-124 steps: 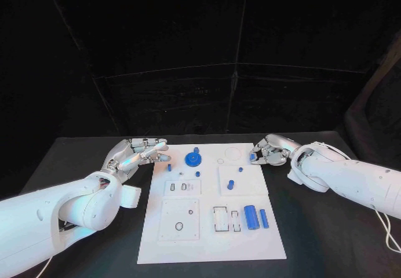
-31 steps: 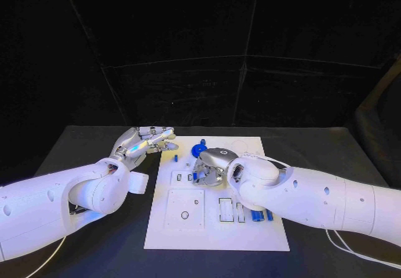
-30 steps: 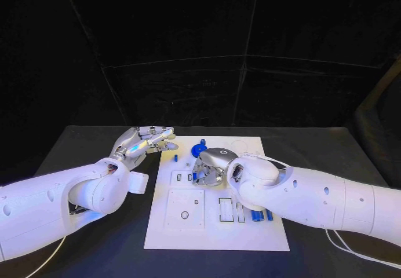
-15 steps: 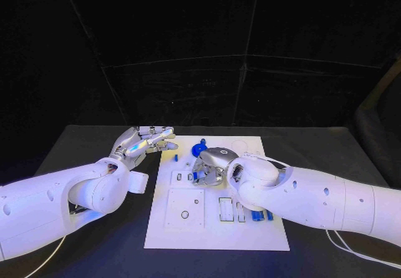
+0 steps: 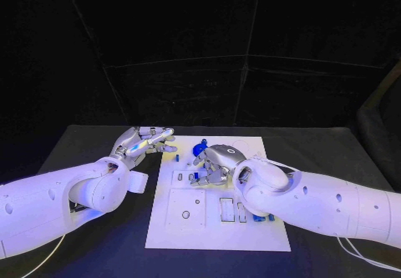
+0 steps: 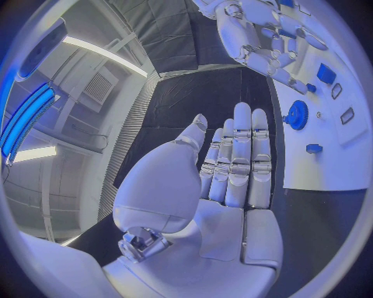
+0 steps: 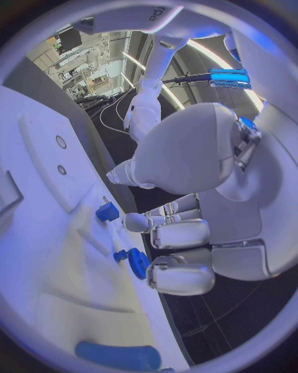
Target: Assemble the parts on the task board
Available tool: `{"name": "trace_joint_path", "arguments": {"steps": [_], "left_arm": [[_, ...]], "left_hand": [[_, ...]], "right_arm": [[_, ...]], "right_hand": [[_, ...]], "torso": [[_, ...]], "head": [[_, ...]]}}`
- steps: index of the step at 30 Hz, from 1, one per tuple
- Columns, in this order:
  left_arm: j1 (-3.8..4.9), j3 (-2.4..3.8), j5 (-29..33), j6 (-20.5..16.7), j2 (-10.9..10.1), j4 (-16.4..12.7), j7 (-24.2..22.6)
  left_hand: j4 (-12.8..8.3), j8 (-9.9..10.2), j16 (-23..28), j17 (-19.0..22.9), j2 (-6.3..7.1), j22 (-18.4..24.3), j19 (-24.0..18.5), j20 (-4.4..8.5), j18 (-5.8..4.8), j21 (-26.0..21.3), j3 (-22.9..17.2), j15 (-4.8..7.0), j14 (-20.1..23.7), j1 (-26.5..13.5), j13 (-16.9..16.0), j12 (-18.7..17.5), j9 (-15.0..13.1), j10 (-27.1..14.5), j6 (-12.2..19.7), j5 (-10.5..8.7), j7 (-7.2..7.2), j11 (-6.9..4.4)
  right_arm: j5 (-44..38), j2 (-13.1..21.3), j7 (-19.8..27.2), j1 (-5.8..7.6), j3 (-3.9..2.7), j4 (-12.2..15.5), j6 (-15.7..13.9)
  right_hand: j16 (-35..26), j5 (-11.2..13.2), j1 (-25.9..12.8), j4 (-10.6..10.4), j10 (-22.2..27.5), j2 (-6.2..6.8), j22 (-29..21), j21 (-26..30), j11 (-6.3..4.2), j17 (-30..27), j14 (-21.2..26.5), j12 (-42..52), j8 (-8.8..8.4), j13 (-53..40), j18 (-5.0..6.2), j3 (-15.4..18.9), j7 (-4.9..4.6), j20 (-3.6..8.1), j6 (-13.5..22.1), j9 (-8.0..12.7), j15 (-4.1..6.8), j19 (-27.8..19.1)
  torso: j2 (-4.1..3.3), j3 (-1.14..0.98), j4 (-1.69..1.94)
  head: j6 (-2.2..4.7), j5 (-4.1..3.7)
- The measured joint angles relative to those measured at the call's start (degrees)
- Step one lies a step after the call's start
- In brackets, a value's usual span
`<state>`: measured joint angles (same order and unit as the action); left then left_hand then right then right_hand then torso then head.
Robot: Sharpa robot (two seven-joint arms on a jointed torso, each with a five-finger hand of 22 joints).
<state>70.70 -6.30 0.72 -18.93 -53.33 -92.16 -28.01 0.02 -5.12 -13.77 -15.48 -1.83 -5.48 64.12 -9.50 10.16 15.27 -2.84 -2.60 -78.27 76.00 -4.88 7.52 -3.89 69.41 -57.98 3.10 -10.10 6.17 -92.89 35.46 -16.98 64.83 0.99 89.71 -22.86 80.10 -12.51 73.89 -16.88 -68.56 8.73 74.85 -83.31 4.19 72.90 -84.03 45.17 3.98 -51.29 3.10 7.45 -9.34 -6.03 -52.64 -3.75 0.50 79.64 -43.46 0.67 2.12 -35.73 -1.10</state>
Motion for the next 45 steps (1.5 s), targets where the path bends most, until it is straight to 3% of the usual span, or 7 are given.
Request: {"name": "trace_joint_path", "arguments": {"steps": [6,15,18,20,26,34,45], "left_arm": [[0.8,-0.01,-7.03,1.22,0.11,1.42,7.43],[4.16,-0.02,-24.61,9.82,4.15,4.92,30.89],[5.41,-0.02,-30.21,13.1,5.89,6.26,37.21],[6.34,-0.11,-34.49,15.46,7.48,7.33,41.57],[8.06,-0.85,-43.41,20.38,12.61,10.56,49.94],[8.86,-2.04,-50.53,23.52,18.73,14.8,56.78],[9.09,-2.38,-54.43,26.79,24.04,19.77,61.43]], "left_hand": [[1.62,-0.33,-11.86,-10.27,0.79,-2.51,9.34,3.5,0.0,5.55,1.94,2.77,-5.85,-3.63,-1.12,0.57,-0.17,5.78,-2.31,0.0,1.89,-2.37],[8.08,-3.74,-64.56,-57.57,-1.06,-14.22,16.31,6.33,-0.25,20.53,6.19,4.9,-5.72,-9.57,-14.11,15.44,-1.37,8.14,-2.38,0.04,3.81,-4.21],[10.82,-6.65,-71.84,-59.36,-1.71,-31.82,18.54,6.73,-2.67,35.81,8.92,5.23,-5.95,-11.61,-20.35,22.98,-2.57,6.19,-3.4,-0.46,4.37,-4.74],[13.34,-9.83,-75.05,-59.47,-1.49,-42.99,19.49,7.34,-3.97,45.39,11.45,6.19,-5.78,-12.84,-31.72,35.0,-4.39,6.2,-4.64,-0.46,5.12,-5.99],[16.25,-14.48,-76.05,-59.47,-1.78,-56.32,19.89,7.74,-4.91,56.05,14.58,6.71,-5.69,-12.55,-45.19,48.46,-7.82,5.93,-4.42,-0.46,6.33,-6.71],[16.25,-19.79,-76.05,-59.46,-2.82,-67.91,19.89,7.74,-6.66,64.5,18.04,7.14,-5.72,-12.07,-53.32,56.0,-12.45,6.64,-3.19,-0.46,7.13,-7.42],[16.17,-22.58,-76.05,-59.45,-3.08,-69.47,19.88,8.15,-6.66,66.41,20.13,7.22,-5.8,-12.32,-54.82,57.05,-15.47,6.64,-1.06,-0.45,7.25,-7.42]], "right_arm": [[4.69,8.04,6.72,0.94,-0.05,5.15,-2.0],[23.14,17.27,14.06,4.89,-0.36,5.25,-0.13],[26.86,18.5,14.82,5.24,-0.31,4.92,0.32],[28.85,19.08,15.06,5.42,-0.32,4.53,0.51],[31.34,19.54,14.6,5.55,-0.32,3.81,0.7],[31.44,19.35,12.07,5.6,-0.32,3.25,0.82],[30.79,18.99,9.57,5.61,-0.31,3.29,0.79]], "right_hand": [[-3.76,-2.19,6.67,2.92,1.65,-2.91,-5.22,3.11,-0.64,-4.76,0.0,-1.82,0.85,1.81,0.92,-1.3,0.45,0.12,-0.46,-0.2,0.0,-4.03],[-6.76,-1.4,10.48,5.51,2.46,-4.29,-10.24,6.17,-1.18,-8.04,0.14,-3.88,1.86,4.14,1.81,-1.4,1.23,0.51,-1.24,-0.29,0.14,-7.05],[-7.07,-1.85,10.48,5.7,1.95,-4.29,-10.24,6.17,-1.08,-8.09,0.22,-3.56,1.96,4.08,1.81,-1.2,1.24,0.51,-1.25,-0.29,0.22,-7.05],[-7.25,-2.33,10.47,5.42,1.81,-4.31,-10.27,6.4,-1.22,-8.29,0.01,-3.32,2.17,4.08,1.81,-0.83,1.24,0.51,-1.25,-0.29,0.43,-7.05],[-7.99,-3.38,9.94,5.35,1.4,-4.83,-10.72,6.85,-1.22,-8.93,-0.01,-3.27,2.41,4.15,1.8,-0.46,1.44,0.73,-1.45,-0.29,0.45,-6.83],[-8.64,-4.48,9.95,5.5,1.4,-4.83,-11.46,7.13,-1.22,-9.74,-0.01,-3.27,2.44,4.42,1.8,0.03,1.44,0.73,-1.45,-0.28,0.45,-6.83],[-9.24,-6.32,10.25,5.5,1.4,-5.14,-11.88,7.5,-1.22,-10.15,-0.01,-3.27,2.67,4.86,1.8,0.34,1.44,0.72,-1.45,-0.28,0.45,-6.83]], "torso": [[0.21,0.02,-0.02],[1.66,-0.37,-0.4],[2.15,-0.56,-0.56],[2.49,-0.7,-0.68],[3.22,-1.03,-0.85],[3.7,-1.3,-1.0],[3.74,-1.31,-1.06]], "head": [[-0.45,0.1],[-1.1,1.02],[-1.15,1.27],[-1.22,1.41],[-1.35,1.9],[-1.6,2.75],[-2.41,3.05]]}}
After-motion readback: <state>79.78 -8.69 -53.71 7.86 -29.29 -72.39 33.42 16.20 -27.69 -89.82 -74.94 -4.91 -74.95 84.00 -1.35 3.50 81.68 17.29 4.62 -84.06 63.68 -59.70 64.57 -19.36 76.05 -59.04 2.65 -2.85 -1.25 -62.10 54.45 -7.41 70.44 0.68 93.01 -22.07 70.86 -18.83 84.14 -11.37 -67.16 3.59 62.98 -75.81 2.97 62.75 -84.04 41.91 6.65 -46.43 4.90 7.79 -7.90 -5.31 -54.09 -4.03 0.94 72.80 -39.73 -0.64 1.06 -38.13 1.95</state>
